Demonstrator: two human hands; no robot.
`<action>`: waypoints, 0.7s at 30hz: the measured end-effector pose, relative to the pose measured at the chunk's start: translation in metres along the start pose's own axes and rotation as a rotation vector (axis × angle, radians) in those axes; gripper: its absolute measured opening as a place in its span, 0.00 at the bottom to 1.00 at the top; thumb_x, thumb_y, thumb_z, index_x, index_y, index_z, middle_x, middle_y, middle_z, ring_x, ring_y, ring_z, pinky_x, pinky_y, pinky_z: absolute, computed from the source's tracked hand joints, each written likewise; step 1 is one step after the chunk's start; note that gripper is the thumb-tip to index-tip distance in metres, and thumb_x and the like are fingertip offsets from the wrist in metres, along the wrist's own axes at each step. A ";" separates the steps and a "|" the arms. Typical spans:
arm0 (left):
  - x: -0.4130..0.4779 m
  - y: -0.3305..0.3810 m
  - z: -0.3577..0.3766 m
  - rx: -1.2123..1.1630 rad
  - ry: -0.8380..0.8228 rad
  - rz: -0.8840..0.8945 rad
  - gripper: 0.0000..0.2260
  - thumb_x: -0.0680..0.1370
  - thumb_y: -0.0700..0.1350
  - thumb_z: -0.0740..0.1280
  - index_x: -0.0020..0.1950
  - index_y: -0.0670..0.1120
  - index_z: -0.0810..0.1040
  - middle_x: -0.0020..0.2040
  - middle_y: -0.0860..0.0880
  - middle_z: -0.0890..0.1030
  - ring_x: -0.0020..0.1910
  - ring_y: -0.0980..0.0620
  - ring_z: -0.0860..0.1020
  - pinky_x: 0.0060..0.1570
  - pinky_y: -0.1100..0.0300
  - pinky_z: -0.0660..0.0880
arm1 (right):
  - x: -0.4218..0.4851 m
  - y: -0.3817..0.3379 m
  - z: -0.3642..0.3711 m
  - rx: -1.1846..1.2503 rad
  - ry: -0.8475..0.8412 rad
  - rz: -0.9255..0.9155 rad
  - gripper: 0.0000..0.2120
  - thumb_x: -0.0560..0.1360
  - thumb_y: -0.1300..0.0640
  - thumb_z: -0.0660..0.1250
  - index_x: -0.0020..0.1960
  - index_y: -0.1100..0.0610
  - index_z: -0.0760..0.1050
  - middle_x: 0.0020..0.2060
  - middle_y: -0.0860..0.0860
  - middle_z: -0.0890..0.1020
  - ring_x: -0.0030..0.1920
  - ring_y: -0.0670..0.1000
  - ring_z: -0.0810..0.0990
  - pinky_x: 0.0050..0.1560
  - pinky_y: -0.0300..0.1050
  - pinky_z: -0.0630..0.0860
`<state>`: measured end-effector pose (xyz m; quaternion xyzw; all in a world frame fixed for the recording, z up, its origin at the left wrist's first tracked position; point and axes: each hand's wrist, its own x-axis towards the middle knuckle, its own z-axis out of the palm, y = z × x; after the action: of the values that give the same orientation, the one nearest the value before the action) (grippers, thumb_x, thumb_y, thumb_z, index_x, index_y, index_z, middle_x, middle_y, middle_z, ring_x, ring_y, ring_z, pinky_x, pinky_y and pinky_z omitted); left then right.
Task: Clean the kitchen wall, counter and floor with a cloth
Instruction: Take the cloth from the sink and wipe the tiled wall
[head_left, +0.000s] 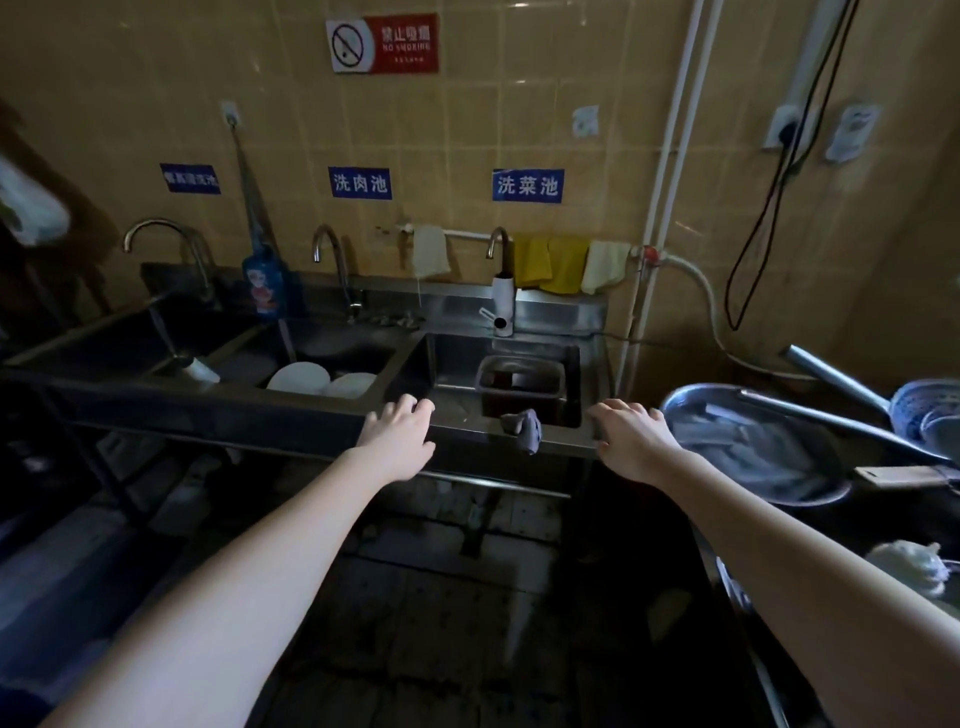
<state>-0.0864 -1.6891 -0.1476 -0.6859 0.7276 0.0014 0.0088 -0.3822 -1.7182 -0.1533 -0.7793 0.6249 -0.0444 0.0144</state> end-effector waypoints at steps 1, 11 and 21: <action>0.013 -0.002 0.005 -0.005 -0.010 0.001 0.22 0.79 0.50 0.60 0.71 0.47 0.60 0.70 0.44 0.63 0.68 0.42 0.65 0.65 0.45 0.63 | 0.012 0.001 0.005 0.000 -0.010 0.002 0.26 0.74 0.55 0.63 0.71 0.50 0.63 0.69 0.50 0.68 0.68 0.56 0.66 0.65 0.54 0.62; 0.172 -0.027 0.064 0.010 -0.125 0.070 0.20 0.79 0.48 0.61 0.69 0.47 0.63 0.68 0.45 0.66 0.66 0.43 0.67 0.66 0.45 0.63 | 0.156 -0.002 0.080 0.058 -0.146 0.063 0.27 0.74 0.55 0.63 0.72 0.50 0.61 0.71 0.50 0.65 0.69 0.55 0.65 0.67 0.54 0.61; 0.322 -0.055 0.123 -0.038 -0.261 0.155 0.19 0.80 0.47 0.59 0.70 0.47 0.62 0.69 0.46 0.65 0.66 0.43 0.67 0.65 0.46 0.64 | 0.267 -0.021 0.176 0.183 -0.370 0.233 0.27 0.74 0.54 0.63 0.71 0.52 0.60 0.66 0.53 0.69 0.64 0.58 0.70 0.62 0.56 0.67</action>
<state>-0.0495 -2.0121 -0.2748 -0.6219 0.7708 0.1051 0.0902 -0.2891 -1.9798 -0.3129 -0.6924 0.6906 0.0446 0.2043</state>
